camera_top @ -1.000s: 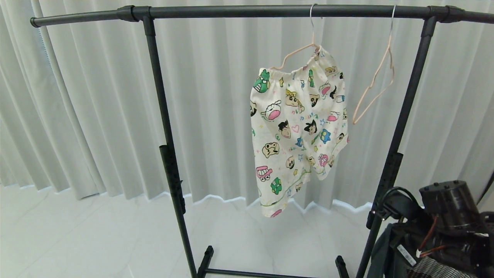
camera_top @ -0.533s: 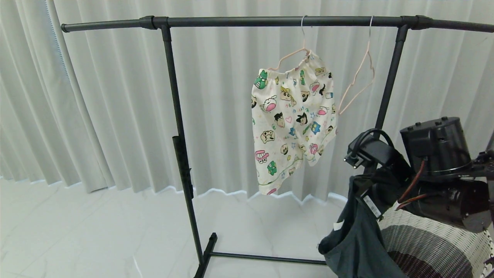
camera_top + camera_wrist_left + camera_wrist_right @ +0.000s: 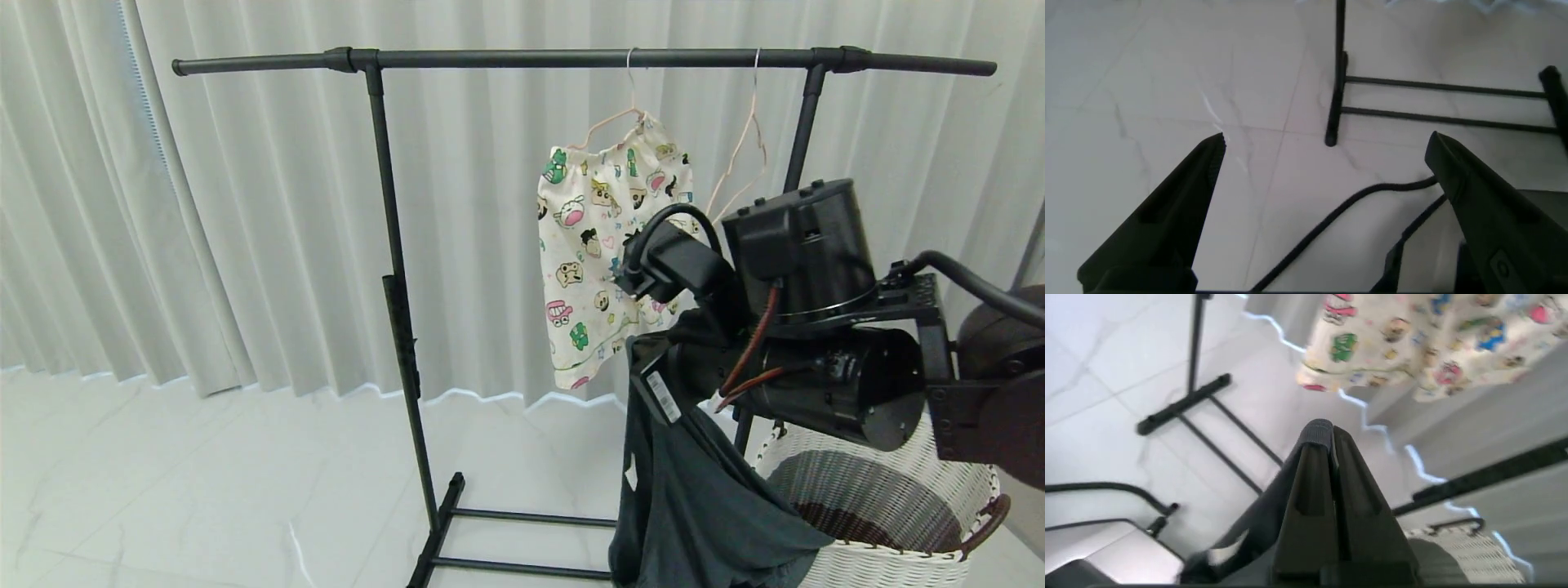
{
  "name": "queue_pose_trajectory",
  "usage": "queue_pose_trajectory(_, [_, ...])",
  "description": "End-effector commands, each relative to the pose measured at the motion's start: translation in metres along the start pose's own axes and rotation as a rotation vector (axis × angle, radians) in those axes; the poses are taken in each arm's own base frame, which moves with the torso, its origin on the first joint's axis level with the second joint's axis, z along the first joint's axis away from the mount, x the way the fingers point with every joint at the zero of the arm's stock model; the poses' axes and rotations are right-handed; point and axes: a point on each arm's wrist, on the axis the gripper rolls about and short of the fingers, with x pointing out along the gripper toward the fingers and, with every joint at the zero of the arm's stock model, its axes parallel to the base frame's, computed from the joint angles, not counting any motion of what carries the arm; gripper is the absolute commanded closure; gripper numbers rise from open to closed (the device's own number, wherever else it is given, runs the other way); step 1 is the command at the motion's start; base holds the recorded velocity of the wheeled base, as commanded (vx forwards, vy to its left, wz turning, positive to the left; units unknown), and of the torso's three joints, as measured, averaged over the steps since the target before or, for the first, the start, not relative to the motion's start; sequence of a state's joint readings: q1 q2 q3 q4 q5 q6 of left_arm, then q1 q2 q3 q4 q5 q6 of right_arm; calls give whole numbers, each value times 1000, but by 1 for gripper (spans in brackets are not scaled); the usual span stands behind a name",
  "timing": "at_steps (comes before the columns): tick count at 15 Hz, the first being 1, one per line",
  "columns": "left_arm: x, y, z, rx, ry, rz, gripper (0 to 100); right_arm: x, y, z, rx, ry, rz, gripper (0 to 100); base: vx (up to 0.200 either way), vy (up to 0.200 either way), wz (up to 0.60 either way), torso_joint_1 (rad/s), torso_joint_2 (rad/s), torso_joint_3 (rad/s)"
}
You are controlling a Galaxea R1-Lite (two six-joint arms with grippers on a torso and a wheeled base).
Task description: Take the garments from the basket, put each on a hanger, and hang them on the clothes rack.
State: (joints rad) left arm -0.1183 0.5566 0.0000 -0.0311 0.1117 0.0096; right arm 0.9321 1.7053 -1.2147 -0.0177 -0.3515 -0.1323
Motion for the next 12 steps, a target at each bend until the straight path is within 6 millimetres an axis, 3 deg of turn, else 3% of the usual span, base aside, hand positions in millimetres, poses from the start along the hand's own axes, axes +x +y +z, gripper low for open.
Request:
queue_pose_trajectory(1, [-15,-2,-8,91,-176,-191,0,4,20,15,-19,-18,51,100,0,0,0,0,0,0])
queue_pose_trajectory(5, [-22,1,-13,184,-309,-413,0,1,19,24,-7,-49,49,100,0,0,0,0,0,0])
queue_pose_trajectory(12, [-26,2,-16,10,-345,-279,0,-7,14,28,20,-69,44,100,0,0,0,0,0,0])
